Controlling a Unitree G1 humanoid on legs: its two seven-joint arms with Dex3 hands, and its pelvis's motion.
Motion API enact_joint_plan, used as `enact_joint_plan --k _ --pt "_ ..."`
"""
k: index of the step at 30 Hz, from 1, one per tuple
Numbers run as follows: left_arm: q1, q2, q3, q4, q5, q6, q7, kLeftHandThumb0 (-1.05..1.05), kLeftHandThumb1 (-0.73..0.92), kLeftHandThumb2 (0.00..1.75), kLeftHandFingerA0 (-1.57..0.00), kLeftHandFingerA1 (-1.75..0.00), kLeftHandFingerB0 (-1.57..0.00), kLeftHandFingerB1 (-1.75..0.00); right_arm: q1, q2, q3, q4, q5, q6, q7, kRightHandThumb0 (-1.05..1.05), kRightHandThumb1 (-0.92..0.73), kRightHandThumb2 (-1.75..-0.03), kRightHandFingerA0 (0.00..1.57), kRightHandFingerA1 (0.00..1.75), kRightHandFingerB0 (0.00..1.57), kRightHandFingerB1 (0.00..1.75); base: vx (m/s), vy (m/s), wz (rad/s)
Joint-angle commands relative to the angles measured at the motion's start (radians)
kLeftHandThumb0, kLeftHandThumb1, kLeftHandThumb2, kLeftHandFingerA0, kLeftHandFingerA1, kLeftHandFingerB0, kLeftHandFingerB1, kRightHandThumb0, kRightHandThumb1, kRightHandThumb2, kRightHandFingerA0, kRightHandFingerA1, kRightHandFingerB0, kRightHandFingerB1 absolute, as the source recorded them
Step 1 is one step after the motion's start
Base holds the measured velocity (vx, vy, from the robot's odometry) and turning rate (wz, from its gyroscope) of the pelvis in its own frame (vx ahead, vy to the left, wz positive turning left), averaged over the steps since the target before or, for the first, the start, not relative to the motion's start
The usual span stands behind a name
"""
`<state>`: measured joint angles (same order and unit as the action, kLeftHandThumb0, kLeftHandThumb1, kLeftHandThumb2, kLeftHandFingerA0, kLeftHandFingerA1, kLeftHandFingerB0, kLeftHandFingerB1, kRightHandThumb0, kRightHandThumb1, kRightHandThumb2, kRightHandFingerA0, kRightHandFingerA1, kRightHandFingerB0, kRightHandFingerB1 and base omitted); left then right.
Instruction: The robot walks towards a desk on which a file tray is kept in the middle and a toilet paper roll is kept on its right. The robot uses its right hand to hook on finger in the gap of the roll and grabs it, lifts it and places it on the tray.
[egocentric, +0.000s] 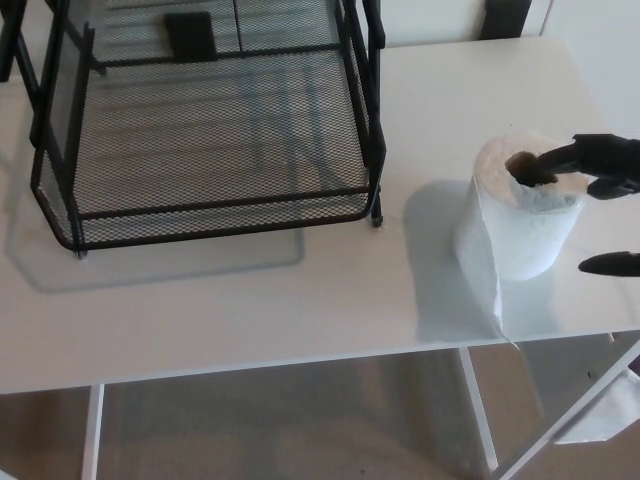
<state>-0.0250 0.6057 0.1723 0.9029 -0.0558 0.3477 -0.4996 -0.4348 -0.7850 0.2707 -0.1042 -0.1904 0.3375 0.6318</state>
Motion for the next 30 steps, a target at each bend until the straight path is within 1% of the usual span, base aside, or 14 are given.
enact_joint_plan --k 1,3,4,5,10,14,15,18,20,22,25,27,28,30 --pt "0.006 0.022 0.005 -0.003 0.0 0.001 0.004 -1.05 0.74 1.22 -0.29 -0.79 -0.22 -0.71 -0.009 0.026 -0.005 0.02 -0.02 -0.03 0.008 -0.52 -0.6 -0.59 0.15 0.4 0.11 0.27 0.0 0.0 0.0" --pt "-0.008 0.019 -0.004 0.02 0.01 -0.013 0.012 -1.04 0.74 1.23 -0.3 -0.81 -0.2 -0.7 -0.015 0.031 -0.002 0.021 -0.027 -0.025 0.01 -0.53 -0.6 -0.6 0.14 0.41 0.1 0.26 0.0 0.0 0.0" --pt "-0.012 0.019 -0.003 0.033 0.008 -0.018 0.006 -1.01 0.92 0.72 -0.22 -0.88 -0.17 -0.75 -0.018 0.035 -0.001 0.029 -0.027 -0.032 0.012 -0.34 -0.47 -1.0 0.01 0.51 0.0 0.5 0.0 0.0 0.0" --pt "-0.007 0.016 0.007 0.024 -0.001 -0.012 0.013 -1.02 0.92 0.7 -0.27 -0.91 -0.23 -0.79 -0.025 0.045 0.002 0.032 -0.031 -0.013 0.012 -0.52 -0.6 -0.59 0.17 0.41 0.11 0.26 0.0 0.0 0.0" --pt "0.007 0.017 -0.01 0.01 0.012 -0.033 0.003 -1.04 0.76 1.25 -0.28 -0.79 -0.19 -0.7 -0.035 0.05 0.02 0.065 -0.059 0.008 0.019 -0.52 -0.61 -0.6 0.2 0.41 0.11 0.25 0.0 0.0 0.0" --pt "0.002 0.017 -0.004 0.008 0.004 -0.007 0.005 -1.05 0.75 1.24 -0.31 -0.82 -0.21 -0.72 -0.06 0.051 0.049 0.108 -0.097 0.016 0.024 -0.53 -0.62 -0.6 0.2 0.38 0.1 0.25 0.0 0.0 0.0" --pt "0.002 0.016 -0.004 0.014 0.004 -0.023 0.001 -1.02 0.92 0.73 -0.22 -0.88 -0.19 -0.76 -0.063 0.053 0.059 0.114 -0.106 0.018 0.023 -0.54 -0.62 -0.6 0.24 0.39 0.11 0.25 0.0 0.0 0.0" --pt "0.009 0.017 -0.007 0.014 0.006 -0.053 -0.006 -0.54 0.49 1.16 -0.06 -0.63 -0.01 -0.58 -0.063 0.054 0.075 0.124 -0.128 0.007 0.02 -0.53 -0.61 -0.61 0.28 0.41 0.11 0.25 0.0 0.0 0.0" --pt "0.004 0.017 -0.008 0.022 0.006 -0.047 -0.006 -1.05 0.74 1.24 -0.31 -0.82 -0.22 -0.72 -0.068 0.053 0.089 0.13 -0.144 0.009 0.027 -0.54 -0.63 -0.58 0.32 0.41 0.09 0.28 0.0 0.0 0.0" --pt "0.009 0.021 -0.017 0.007 0.013 -0.036 -0.007 -1.02 0.92 0.72 -0.21 -0.83 -0.18 -0.71 -0.067 0.051 0.112 0.145 -0.173 -0.013 0.014 -0.61 -0.51 -0.82 0.39 0.55 0.05 0.34 0.0 0.0 0.0" --pt "0.014 0.021 -0.017 0.009 0.009 -0.056 -0.018 -1.0 0.92 0.75 -0.18 -0.84 -0.16 -0.72 -0.076 0.051 0.148 0.169 -0.218 -0.049 -0.002 -0.62 -0.51 -0.83 0.44 0.57 0.05 0.34 0.0 0.0 0.0" --pt "0.006 0.019 -0.023 0.02 0.013 -0.066 -0.018 -0.52 0.47 1.15 -0.06 -0.62 -0.02 -0.58 -0.075 0.055 0.166 0.181 -0.243 -0.069 -0.02 -0.62 -0.52 -0.83 0.48 0.59 0.06 0.35 0.0 0.0 0.0" --pt "-0.001 0.015 -0.021 0.034 0.013 -0.064 -0.009 -1.04 0.92 0.74 -0.2 -0.83 -0.19 -0.72 -0.082 0.059 0.177 0.189 -0.254 -0.073 -0.018 -0.62 -0.52 -0.84 0.47 0.59 0.05 0.34 0.0 0.0 0.0" --pt "-0.005 0.015 -0.027 0.038 0.016 -0.06 -0.005 -1.05 0.92 0.71 -0.19 -0.85 -0.18 -0.73 -0.091 0.066 0.192 0.188 -0.27 -0.077 -0.017 -0.63 -0.52 -0.84 0.47 0.6 0.05 0.36 0.0 0.0 0.0"
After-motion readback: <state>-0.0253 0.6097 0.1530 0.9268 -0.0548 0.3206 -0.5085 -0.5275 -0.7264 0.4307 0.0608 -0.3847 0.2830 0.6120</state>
